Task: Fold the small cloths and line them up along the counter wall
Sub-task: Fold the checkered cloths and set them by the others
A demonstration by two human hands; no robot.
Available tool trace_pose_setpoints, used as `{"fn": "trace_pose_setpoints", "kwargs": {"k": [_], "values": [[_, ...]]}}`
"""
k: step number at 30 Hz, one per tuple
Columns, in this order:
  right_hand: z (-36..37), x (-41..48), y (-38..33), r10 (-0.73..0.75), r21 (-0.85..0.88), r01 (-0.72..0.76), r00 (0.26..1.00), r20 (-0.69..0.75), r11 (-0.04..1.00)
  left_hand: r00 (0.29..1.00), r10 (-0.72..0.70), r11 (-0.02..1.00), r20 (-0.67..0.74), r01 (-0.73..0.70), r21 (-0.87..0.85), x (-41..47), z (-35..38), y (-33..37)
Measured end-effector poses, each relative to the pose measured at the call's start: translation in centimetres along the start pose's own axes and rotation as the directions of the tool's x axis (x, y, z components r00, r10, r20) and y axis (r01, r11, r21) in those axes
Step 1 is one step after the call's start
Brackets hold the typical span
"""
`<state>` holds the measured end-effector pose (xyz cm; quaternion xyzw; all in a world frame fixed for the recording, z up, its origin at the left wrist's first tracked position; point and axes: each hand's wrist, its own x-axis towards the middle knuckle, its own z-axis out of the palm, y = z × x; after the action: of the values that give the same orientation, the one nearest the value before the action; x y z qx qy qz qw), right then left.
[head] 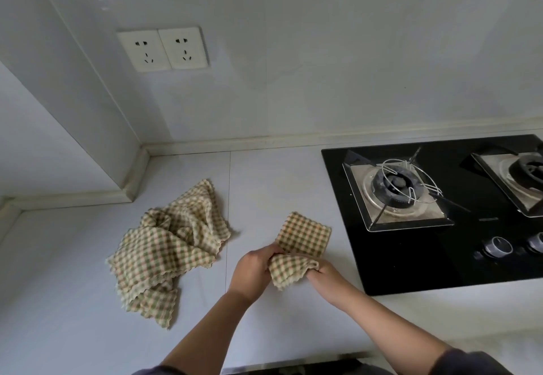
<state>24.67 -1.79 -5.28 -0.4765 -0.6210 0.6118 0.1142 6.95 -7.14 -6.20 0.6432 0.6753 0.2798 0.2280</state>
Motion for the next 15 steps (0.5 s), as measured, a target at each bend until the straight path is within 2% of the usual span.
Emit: {"fn": "trace_pose_setpoints", "kwargs": {"k": [4, 7, 9, 12, 15], "values": [[-0.9, 0.8, 0.9, 0.025, -0.004, -0.026, 0.978, -0.208, 1.000, 0.989, -0.119, 0.983, 0.093, 0.131, -0.132, 0.1, -0.2, -0.4], [-1.5, 1.3, 0.6, 0.052, -0.037, -0.066, 0.958, -0.282, 0.997, 0.962, -0.230, 0.965, 0.148, 0.244, -0.091, 0.5, -0.5, -0.2], [-1.9, 1.7, 0.4, 0.105, -0.065, -0.130, 0.948, -0.299, 0.989, 0.919, -0.353, 0.925, 0.175, 0.371, -0.082, 1.6, -0.4, 0.3], [-2.2, 2.7, 0.1, 0.178, -0.141, -0.230, 0.935, -0.305, 0.963, 0.817, -0.517, 0.832, 0.257, 0.550, -0.076, 3.5, 0.0, 1.0], [-2.3, 3.3, -0.4, 0.203, -0.216, -0.284, 0.921, -0.332, 0.934, 0.769, -0.580, 0.798, 0.268, 0.602, -0.001, 4.2, 0.1, 1.5]]}}
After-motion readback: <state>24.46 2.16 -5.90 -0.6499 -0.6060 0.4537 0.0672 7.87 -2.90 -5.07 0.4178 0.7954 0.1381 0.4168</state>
